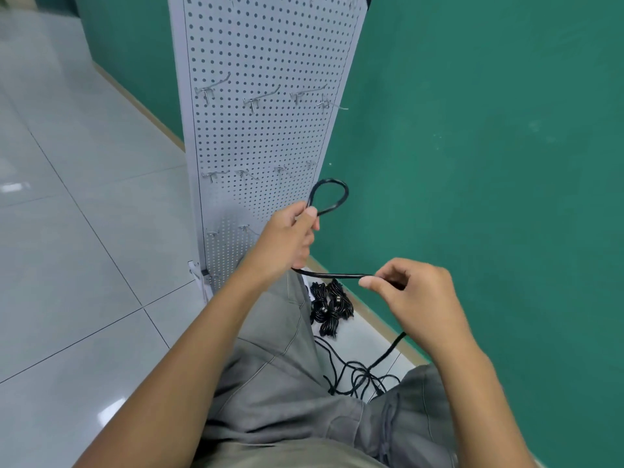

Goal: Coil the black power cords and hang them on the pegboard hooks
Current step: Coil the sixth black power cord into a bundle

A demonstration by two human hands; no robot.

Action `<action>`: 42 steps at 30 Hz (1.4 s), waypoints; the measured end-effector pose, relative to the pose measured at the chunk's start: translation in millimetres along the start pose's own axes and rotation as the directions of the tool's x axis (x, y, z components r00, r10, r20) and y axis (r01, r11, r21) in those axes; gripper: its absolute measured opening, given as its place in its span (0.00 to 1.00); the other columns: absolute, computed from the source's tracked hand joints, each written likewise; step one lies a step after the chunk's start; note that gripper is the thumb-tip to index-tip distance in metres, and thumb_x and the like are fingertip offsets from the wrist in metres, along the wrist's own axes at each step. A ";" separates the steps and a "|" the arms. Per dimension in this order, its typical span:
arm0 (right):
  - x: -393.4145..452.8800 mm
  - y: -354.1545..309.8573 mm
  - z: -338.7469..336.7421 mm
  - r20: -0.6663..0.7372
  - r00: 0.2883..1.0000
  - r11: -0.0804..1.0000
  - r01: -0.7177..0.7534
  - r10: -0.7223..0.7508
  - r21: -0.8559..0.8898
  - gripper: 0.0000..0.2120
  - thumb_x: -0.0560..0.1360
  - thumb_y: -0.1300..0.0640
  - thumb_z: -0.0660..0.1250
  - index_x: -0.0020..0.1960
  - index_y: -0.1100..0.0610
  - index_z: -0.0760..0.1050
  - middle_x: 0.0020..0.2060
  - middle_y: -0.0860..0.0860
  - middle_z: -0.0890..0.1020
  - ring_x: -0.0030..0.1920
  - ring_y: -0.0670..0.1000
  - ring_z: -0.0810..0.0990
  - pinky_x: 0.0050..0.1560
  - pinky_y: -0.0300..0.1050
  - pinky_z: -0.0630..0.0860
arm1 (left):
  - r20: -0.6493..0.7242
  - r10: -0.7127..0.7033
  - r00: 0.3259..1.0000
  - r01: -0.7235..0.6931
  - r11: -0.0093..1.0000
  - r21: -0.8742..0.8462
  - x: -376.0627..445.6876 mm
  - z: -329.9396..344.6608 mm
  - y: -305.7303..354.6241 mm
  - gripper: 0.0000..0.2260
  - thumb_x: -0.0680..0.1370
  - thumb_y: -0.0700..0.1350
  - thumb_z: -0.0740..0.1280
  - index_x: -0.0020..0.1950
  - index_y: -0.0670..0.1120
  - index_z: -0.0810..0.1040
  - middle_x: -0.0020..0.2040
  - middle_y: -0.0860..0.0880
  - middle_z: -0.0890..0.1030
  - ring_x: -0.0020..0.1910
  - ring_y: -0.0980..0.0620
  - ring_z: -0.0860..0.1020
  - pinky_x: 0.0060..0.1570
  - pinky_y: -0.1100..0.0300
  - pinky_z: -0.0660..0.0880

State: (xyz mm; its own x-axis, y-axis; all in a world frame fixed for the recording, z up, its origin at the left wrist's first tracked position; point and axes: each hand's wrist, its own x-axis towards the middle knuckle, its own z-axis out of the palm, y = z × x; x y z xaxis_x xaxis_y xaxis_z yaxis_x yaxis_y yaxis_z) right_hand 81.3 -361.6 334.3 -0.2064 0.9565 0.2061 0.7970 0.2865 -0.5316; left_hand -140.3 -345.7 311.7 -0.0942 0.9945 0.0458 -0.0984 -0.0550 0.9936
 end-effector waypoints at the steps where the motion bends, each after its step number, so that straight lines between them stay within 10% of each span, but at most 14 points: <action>1: 0.1 0.3 -3.2 -0.060 0.998 0.998 -0.020 0.016 -0.062 0.17 0.68 0.37 0.77 0.34 0.49 0.78 0.28 0.43 0.80 0.32 0.46 0.77 0.34 0.45 0.73 | 0.019 0.002 1.000 -0.003 0.999 0.047 0.5 3.0 -3.2 0.13 0.88 0.46 0.55 0.47 0.44 0.70 0.31 0.50 0.61 0.27 0.54 0.57 0.26 0.59 0.54; 5: 2.6 -2.9 -15.8 -0.184 0.983 0.994 -0.023 0.002 -0.108 0.21 0.66 0.34 0.76 0.32 0.50 0.75 0.26 0.45 0.77 0.30 0.49 0.74 0.32 0.45 0.72 | 0.094 0.001 0.996 -0.019 0.981 0.192 0.4 19.5 -16.5 0.14 0.88 0.48 0.55 0.48 0.41 0.73 0.31 0.51 0.63 0.25 0.53 0.59 0.24 0.62 0.57; 12: 8.8 0.1 -31.6 -0.020 0.988 0.989 0.150 -0.150 0.007 0.06 0.78 0.61 0.71 0.47 0.51 0.82 0.42 0.42 0.81 0.46 0.40 0.77 0.44 0.26 0.68 | 0.281 0.051 0.958 -0.164 0.904 0.396 -13.6 45.6 -25.0 0.17 0.83 0.59 0.62 0.42 0.50 0.78 0.29 0.56 0.69 0.27 0.58 0.67 0.32 0.59 0.64; 21: 8.4 2.0 -44.6 -0.283 0.955 0.993 -0.063 0.089 0.100 0.16 0.63 0.43 0.82 0.36 0.50 0.78 0.32 0.44 0.80 0.35 0.43 0.77 0.35 0.31 0.70 | 0.391 0.144 0.909 -0.351 0.769 0.534 -21.7 61.2 -17.2 0.20 0.83 0.56 0.65 0.40 0.42 0.70 0.32 0.54 0.67 0.30 0.56 0.64 0.32 0.60 0.61; 27: 8.4 11.2 -40.1 -0.175 0.984 0.925 0.027 0.043 0.380 0.13 0.69 0.52 0.79 0.39 0.55 0.75 0.58 0.44 0.81 0.57 0.43 0.81 0.54 0.39 0.77 | 0.478 0.119 0.870 -0.367 0.803 0.469 -20.4 54.4 -9.2 0.11 0.86 0.50 0.60 0.48 0.46 0.73 0.42 0.51 0.68 0.41 0.58 0.68 0.44 0.61 0.66; 30: 9.1 4.2 -38.7 -0.095 0.994 0.795 0.010 0.060 0.607 0.15 0.70 0.61 0.78 0.41 0.61 0.71 0.42 0.55 0.86 0.42 0.57 0.86 0.46 0.53 0.83 | 0.500 0.083 0.862 -0.297 0.883 0.364 -19.3 52.3 -9.4 0.10 0.86 0.53 0.58 0.49 0.51 0.73 0.43 0.52 0.68 0.42 0.57 0.68 0.47 0.60 0.65; 33: 10.4 -6.1 -37.9 -0.121 0.989 0.780 0.008 0.087 0.626 0.17 0.71 0.61 0.79 0.40 0.61 0.69 0.35 0.62 0.84 0.26 0.58 0.78 0.28 0.46 0.72 | 0.479 0.066 0.875 -0.232 0.927 0.296 -20.1 53.7 -14.1 0.10 0.86 0.55 0.58 0.49 0.53 0.74 0.46 0.51 0.70 0.44 0.56 0.70 0.52 0.57 0.69; 38: 10.5 -11.3 -37.5 -0.170 0.980 0.791 0.023 0.102 0.611 0.18 0.72 0.57 0.79 0.39 0.59 0.68 0.34 0.59 0.85 0.22 0.53 0.68 0.25 0.41 0.64 | 0.383 0.013 0.924 -0.093 0.977 0.191 -24.2 58.1 -12.8 0.13 0.83 0.59 0.59 0.55 0.54 0.79 0.57 0.57 0.77 0.52 0.65 0.77 0.62 0.60 0.70; 42: 12.0 -9.9 -37.8 -0.176 0.977 0.768 0.019 0.123 0.640 0.16 0.73 0.58 0.77 0.39 0.59 0.69 0.33 0.54 0.86 0.23 0.53 0.66 0.25 0.40 0.65 | 0.388 0.075 0.919 -0.129 0.985 0.115 -26.1 61.9 -10.6 0.18 0.85 0.57 0.58 0.44 0.50 0.80 0.44 0.48 0.84 0.55 0.44 0.83 0.67 0.45 0.73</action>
State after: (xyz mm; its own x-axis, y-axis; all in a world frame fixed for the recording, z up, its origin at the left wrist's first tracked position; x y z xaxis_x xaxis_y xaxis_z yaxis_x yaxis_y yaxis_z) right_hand 92.4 -354.9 373.1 -0.0040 0.9598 0.2805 0.2445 0.2730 -0.9304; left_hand -75.4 -365.5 306.4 0.2902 0.9441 0.1566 0.0288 -0.1722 0.9846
